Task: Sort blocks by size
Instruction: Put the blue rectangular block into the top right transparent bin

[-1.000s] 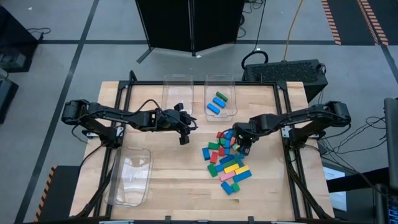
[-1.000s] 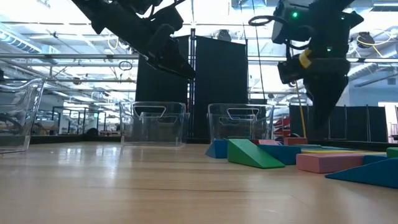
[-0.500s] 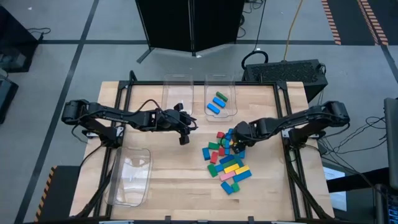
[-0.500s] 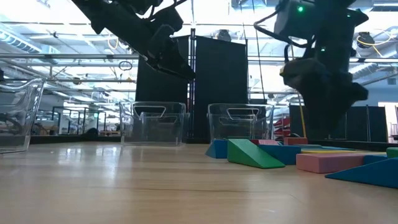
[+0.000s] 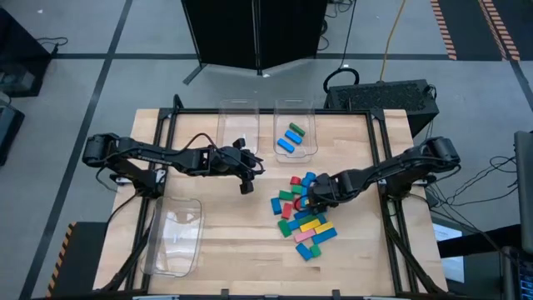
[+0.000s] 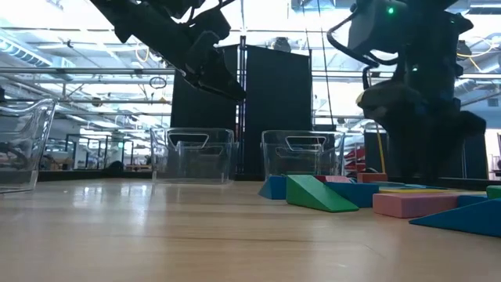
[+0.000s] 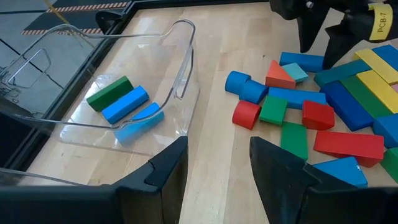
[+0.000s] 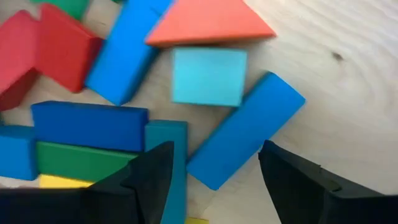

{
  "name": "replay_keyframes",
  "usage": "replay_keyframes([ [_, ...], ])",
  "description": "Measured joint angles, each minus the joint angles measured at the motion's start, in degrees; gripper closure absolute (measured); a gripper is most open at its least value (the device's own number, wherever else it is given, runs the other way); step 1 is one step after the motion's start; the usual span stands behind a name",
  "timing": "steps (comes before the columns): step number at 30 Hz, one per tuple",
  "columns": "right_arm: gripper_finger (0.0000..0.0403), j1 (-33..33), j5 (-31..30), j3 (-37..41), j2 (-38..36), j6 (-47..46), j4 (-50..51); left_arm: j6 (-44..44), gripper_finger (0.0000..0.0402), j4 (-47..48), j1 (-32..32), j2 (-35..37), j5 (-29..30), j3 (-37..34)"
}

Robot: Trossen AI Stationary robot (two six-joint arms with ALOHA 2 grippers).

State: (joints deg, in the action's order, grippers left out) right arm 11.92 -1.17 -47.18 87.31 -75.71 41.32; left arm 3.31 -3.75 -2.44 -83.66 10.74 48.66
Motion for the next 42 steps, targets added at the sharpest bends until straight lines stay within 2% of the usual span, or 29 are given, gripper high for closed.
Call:
replay_keyframes([
  [6, 0.0170, 0.8, -0.3, 0.0, 0.8, -2.4, 3.0, 0.0, 0.0228, 0.0, 0.0, 0.0, 0.0, 0.0],
  [13, 0.0170, 0.7, -1.4, 0.0, 1.6, -2.7, -3.5, 0.0, 0.0228, 0.0, 0.0, 0.0, 0.0, 0.0],
  [24, 0.0172, 0.7, -1.8, -0.4, 5.7, 1.1, -1.0, 0.1, 0.0228, 0.1, 0.0, 0.0, 0.0, 0.0],
  [34, 0.0250, 0.3, -3.5, -0.3, 5.5, 1.9, 2.8, 0.1, 0.0228, 0.1, 0.0, 0.0, 0.0, 0.0],
  [42, 0.0270, -0.8, -4.6, -0.3, 5.5, 4.1, 4.5, 0.1, 0.0228, 0.1, 0.0, 0.0, 0.0, 0.0],
])
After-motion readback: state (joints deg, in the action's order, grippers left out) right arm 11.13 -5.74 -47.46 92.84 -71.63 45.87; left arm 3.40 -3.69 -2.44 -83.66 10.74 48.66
